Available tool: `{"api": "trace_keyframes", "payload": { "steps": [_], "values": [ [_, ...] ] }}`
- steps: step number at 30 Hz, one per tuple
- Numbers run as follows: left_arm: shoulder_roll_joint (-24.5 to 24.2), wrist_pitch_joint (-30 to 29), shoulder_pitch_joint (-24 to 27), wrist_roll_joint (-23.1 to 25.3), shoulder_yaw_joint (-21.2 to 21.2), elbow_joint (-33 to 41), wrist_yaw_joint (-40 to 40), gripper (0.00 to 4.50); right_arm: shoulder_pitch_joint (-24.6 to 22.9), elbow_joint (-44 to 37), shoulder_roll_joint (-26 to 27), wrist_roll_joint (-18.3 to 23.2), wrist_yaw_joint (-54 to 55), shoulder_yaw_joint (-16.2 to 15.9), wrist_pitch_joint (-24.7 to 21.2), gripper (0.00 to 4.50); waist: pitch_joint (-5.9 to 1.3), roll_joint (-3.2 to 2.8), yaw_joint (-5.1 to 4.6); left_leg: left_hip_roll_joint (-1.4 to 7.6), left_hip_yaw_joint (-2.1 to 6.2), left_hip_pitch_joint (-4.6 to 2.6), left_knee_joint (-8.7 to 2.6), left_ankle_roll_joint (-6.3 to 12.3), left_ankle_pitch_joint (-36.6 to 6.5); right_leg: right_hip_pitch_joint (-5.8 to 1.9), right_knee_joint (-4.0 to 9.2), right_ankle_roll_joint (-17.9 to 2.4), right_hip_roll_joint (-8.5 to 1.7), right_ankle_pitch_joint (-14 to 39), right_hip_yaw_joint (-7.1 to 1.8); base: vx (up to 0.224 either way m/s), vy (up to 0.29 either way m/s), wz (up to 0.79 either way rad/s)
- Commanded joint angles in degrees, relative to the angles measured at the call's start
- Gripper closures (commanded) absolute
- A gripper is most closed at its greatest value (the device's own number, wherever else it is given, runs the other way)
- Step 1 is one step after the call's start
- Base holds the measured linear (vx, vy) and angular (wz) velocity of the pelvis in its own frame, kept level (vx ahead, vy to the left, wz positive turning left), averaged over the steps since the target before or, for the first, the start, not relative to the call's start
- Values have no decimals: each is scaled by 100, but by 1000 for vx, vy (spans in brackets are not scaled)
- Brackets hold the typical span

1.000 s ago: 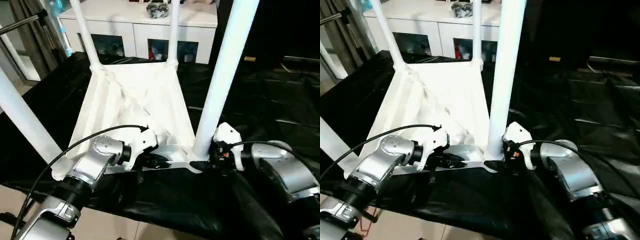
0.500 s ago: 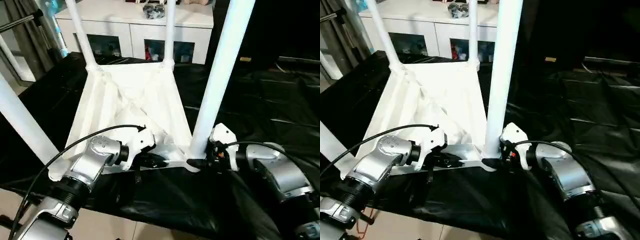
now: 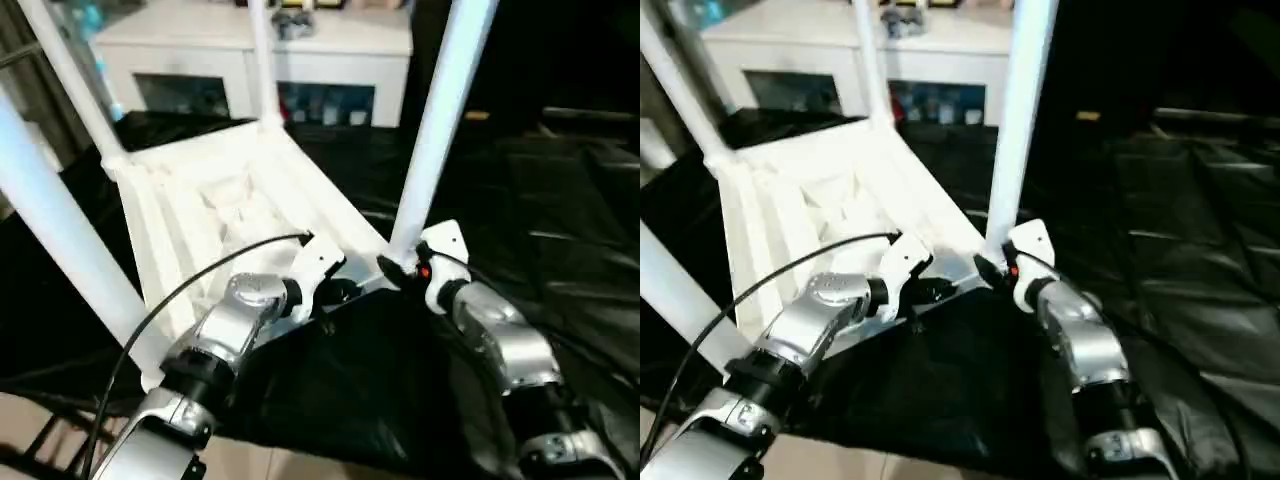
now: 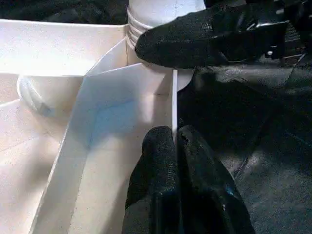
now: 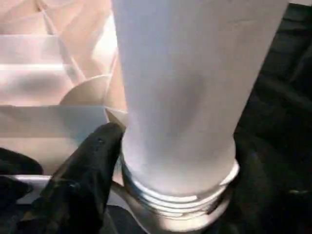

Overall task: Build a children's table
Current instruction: Rotate leg to tighten

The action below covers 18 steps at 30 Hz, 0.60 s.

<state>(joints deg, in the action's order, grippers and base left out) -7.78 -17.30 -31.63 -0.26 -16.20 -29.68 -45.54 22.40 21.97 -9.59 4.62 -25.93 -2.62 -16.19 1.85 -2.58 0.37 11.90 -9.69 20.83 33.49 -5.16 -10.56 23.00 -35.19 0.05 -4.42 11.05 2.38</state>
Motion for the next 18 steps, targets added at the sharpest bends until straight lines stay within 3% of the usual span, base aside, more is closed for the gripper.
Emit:
{"api": "trace_keyframes", "payload": {
  "steps": [1, 3, 4, 6, 7, 11, 14, 15, 17, 18],
  "values": [
    [46, 159, 76, 1, -291, 19, -279, 450, -33, -244, 237, 285, -754, -595, -138, 66, -291, 73, 46, 4, -15, 41, -353, 316, -1171, -308, 512, -1119, -219, 1197, -146, 0, 0, 0],
    [-45, 229, 114, -16, -281, 77, -401, 450, -30, -321, 104, 278, -963, -664, -152, 56, -288, 67, 39, 12, -9, 39, -362, 311, -1251, -315, 516, -1112, -220, 1264, -141, 0, 0, 0],
    [-207, 420, 203, -79, -282, 198, -675, 450, -36, -427, -161, 183, -1312, -828, -77, 56, -287, 124, 56, 27, 1, 37, -365, 333, -1262, -319, 508, -1113, -236, 1333, -141, 0, 0, 0],
    [-400, 502, 308, -146, -321, 373, -974, 450, -65, -556, -473, 160, -1723, -951, -28, 56, -281, 104, 61, 45, -7, 27, -368, 347, -1312, -304, 517, -1110, -244, 1404, -147, 0, 0, 0],
    [-451, 514, 339, -176, -326, 421, -1067, 450, -73, -596, -558, 176, -1847, -970, -25, 56, -280, 130, 55, 52, -27, 26, -363, 372, -1277, -285, 514, -1121, -237, 1332, -161, 0, 0, 0],
    [-962, 548, 620, -393, -368, 819, -1894, 450, -179, -980, -1313, 398, -3091, -1093, -12, 56, -295, 106, 147, 76, -38, 12, -348, 469, -1064, -294, 443, -1286, -231, 763, -169, 0, 0, 0],
    [-1135, 608, 679, -414, -397, 878, -2134, 450, -208, -1096, -1515, 503, -3476, -1095, -83, 56, -290, 106, 185, 78, -40, 6, -350, 495, -998, -299, 426, -1378, -239, 611, -164, 0, 0, 0],
    [-1190, 628, 686, -410, -405, 881, -2197, 450, -213, -1128, -1580, 535, -3605, -1093, -108, 56, -288, 217, 179, 75, -53, 16, -345, 517, -1006, -308, 435, -1365, -234, 654, -163, 0, 0, 0],
    [-1342, 730, 715, -429, -406, 891, -2445, 450, -209, -1198, -1767, 658, -3956, -1150, -159, 56, -275, 176, 226, 94, -49, -14, -359, 486, -1047, -287, 435, -1319, -254, 940, -173, 0, 0, 0],
    [-1425, 797, 722, -442, -391, 888, -2576, 450, -200, -1243, -1877, 746, -4199, -1196, -230, 72, -267, 190, 231, 93, -51, -8, -355, 479, -1048, -282, 439, -1307, -254, 964, -174, 0, 0, 0]
  ]
}}
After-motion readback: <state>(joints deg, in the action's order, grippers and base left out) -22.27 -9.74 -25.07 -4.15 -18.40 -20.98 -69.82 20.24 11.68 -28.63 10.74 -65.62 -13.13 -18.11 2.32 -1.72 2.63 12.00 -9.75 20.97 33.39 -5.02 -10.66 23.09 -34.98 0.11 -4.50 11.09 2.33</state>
